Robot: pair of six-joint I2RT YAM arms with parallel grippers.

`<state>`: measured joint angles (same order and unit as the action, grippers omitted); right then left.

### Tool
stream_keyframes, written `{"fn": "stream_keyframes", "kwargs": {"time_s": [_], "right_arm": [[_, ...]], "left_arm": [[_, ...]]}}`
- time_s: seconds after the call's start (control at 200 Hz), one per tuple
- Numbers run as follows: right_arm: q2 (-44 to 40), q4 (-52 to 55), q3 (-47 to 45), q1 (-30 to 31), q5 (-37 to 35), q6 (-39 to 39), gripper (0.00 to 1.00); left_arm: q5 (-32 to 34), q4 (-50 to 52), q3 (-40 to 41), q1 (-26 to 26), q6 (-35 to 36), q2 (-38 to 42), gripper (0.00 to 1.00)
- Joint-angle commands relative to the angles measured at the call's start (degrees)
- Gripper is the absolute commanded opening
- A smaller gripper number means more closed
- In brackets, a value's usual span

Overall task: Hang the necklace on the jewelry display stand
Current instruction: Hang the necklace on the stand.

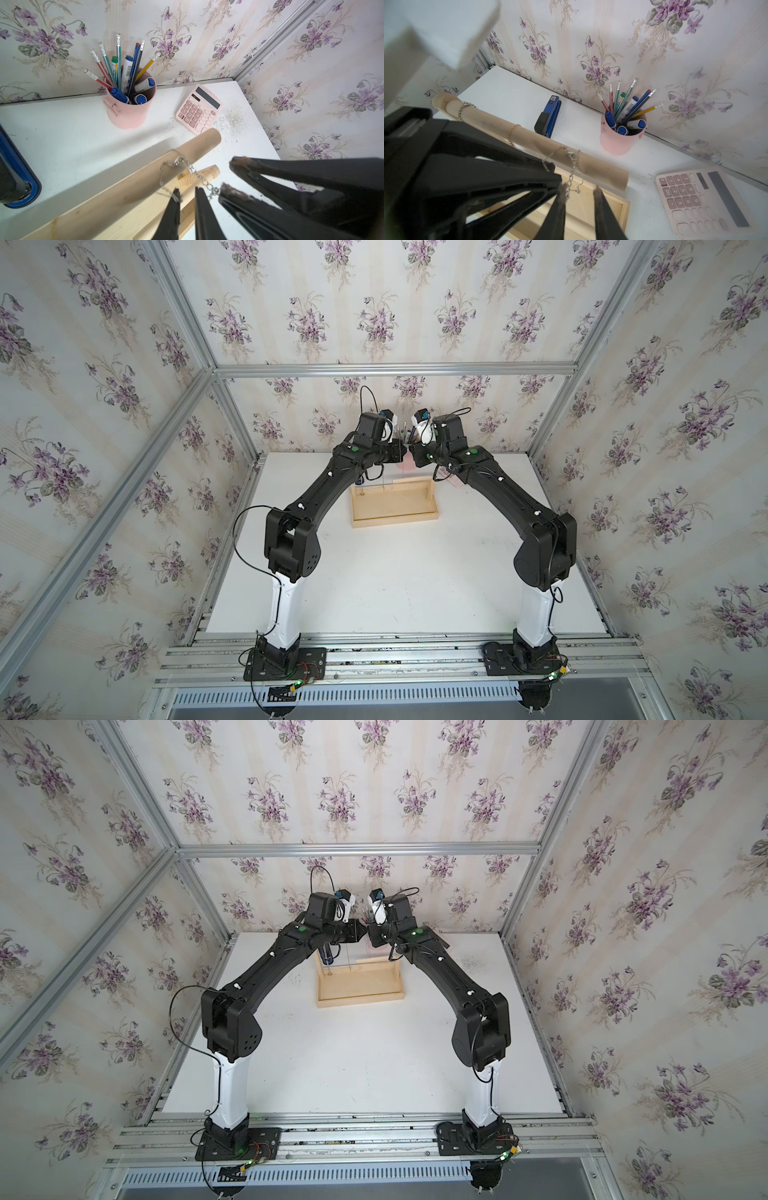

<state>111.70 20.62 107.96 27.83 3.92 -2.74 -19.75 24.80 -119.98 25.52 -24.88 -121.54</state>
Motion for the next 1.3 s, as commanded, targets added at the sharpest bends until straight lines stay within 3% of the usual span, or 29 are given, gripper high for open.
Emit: {"fn": "stream_keyframes", "kwargs": {"time_s": [0.0,0.115,0.225,0.445,0.819,1.109,1.294], "right_arm": [[-1.36,-3.16,-0.71,-0.03,-1.00,0.90,0.25],[-1.62,-3.12,-1.06,-0.07,-1.04,1.14,0.25],[-1.75,-3.15,-1.53,-0.10,-0.25,1.51,0.24],[-1.90,-4.01,-1.94,-0.13,2.49,1.39,0.23],[3.22,-0.58,6.72,-0.03,5.51,0.79,0.23],[0.13,-0.58,3.42,-0.07,3.42,1.44,0.21],[-4.49,0.12,0.41,0.13,1.67,2.72,0.18]], "left_arm": [[-0.47,0.26,-0.08,-0.04,-0.60,0.62,0.27],[-0.47,0.19,1.06,0.01,-0.69,1.47,0.38],[-0.47,0.23,2.09,0.23,-0.74,2.19,0.42],[-0.05,-0.58,4.71,0.38,-0.74,4.35,0.42],[4.57,0.19,6.56,0.14,-1.00,8.15,0.44],[7.15,1.53,8.46,-0.12,-1.81,12.49,0.44],[9.82,8.37,7.97,-0.18,0.26,14.95,0.44]]}}
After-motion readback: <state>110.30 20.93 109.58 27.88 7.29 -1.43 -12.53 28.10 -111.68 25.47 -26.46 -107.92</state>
